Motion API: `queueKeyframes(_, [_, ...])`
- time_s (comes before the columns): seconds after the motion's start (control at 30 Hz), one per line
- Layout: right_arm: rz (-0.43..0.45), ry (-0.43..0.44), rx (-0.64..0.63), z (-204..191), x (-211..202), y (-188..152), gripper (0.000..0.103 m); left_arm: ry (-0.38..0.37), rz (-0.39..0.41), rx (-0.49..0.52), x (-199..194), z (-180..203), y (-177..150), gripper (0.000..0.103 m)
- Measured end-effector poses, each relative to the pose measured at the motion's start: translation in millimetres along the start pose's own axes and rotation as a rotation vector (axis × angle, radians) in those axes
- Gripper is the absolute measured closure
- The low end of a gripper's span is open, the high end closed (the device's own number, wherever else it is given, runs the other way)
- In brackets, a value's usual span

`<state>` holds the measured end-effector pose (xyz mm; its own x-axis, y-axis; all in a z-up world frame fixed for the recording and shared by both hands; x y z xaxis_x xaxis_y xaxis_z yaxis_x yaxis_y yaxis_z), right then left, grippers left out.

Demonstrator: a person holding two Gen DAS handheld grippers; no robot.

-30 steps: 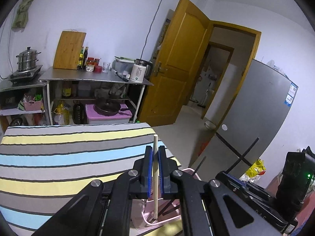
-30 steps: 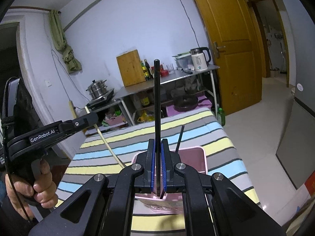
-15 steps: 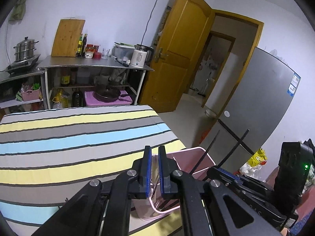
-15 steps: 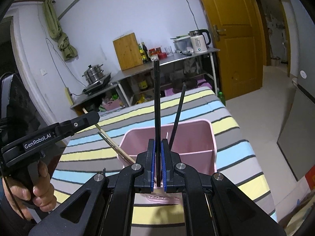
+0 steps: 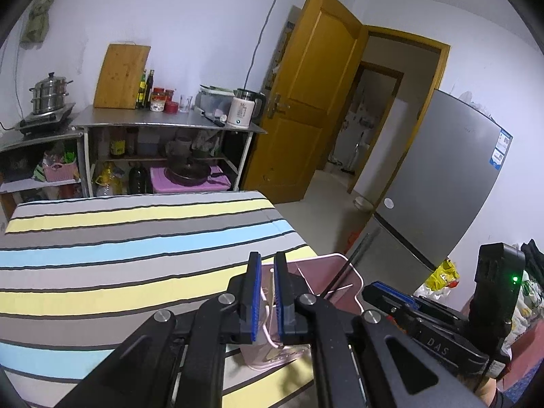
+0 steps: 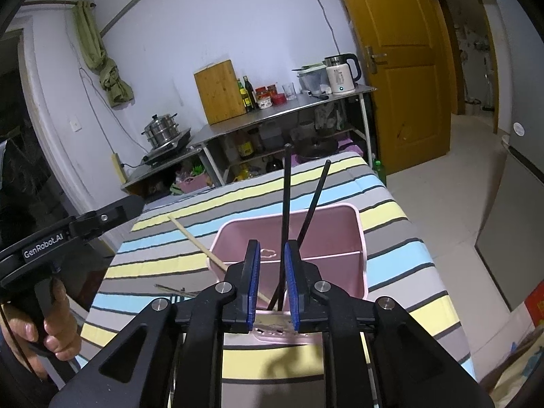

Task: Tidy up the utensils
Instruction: 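Open left tool to drop wooden chopstick while right tool releases black chopstick into holder, then move both tools back down to the chopstick pile on the bedspread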

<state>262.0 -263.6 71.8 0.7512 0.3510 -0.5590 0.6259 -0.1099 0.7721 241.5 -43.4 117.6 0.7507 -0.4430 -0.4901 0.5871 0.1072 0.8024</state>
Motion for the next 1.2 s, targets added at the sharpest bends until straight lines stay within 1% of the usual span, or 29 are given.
queueKeyframes(0.17, [0.021, 0.007, -0.014, -5.7, -16.0, -3.4, 0.087, 0.022, 0.023, -0.001, -28.2, -4.5, -6.6, 0.097])
queueKeyframes(0.33, [0.042, 0.018, -0.031, -13.6, -34.0, -13.0, 0.087, 0.064, 0.029, -0.014, -54.2, -18.6, -24.5, 0.097])
queueKeyframes(0.47, [0.031, 0.049, -0.049, -22.5, -40.5, -22.1, 0.087, 0.101, 0.021, -0.033, -70.8, -32.5, -43.2, 0.097])
queueKeyframes(0.6, [0.005, 0.079, -0.08, -35.2, -39.9, -36.1, 0.087, 0.133, 0.0, -0.079, -81.5, -50.5, -66.7, 0.097])
queueKeyframes(0.8, [-0.056, 0.114, -0.124, -51.9, -29.0, -61.9, 0.087, 0.177, -0.056, -0.137, -82.1, -74.9, -104.0, 0.097])
queueKeyframes(1.03, [-0.139, 0.155, -0.162, -70.0, -8.5, -87.2, 0.087, 0.231, -0.144, -0.19, -61.9, -102.7, -141.2, 0.096])
queueKeyframes(1.07, [-0.148, 0.159, -0.167, -73.5, -6.2, -91.0, 0.087, 0.236, -0.161, -0.197, -56.5, -106.5, -147.1, 0.094])
queueKeyframes(1.1, [-0.158, 0.162, -0.171, -75.9, -3.1, -93.7, 0.087, 0.24, -0.175, -0.205, -51.4, -109.2, -151.9, 0.09])
queueKeyframes(1.2, [-0.187, 0.174, -0.182, -82.0, 5.6, -101.6, 0.087, 0.251, -0.205, -0.233, -37.7, -120.9, -164.0, 0.084])
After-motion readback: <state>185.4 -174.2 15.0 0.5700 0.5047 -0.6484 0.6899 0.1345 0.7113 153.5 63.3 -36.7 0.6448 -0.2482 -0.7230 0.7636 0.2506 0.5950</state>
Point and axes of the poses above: each gripper's, at about its wrist camera, not at the fingertips, and x roughly the way its jaws point, z to its right, y to its top, the point moved 1 cm from there along x, roughly the way its jaws point, and after that the axes turned 3 degrees about -y, right-handed, at the moved point
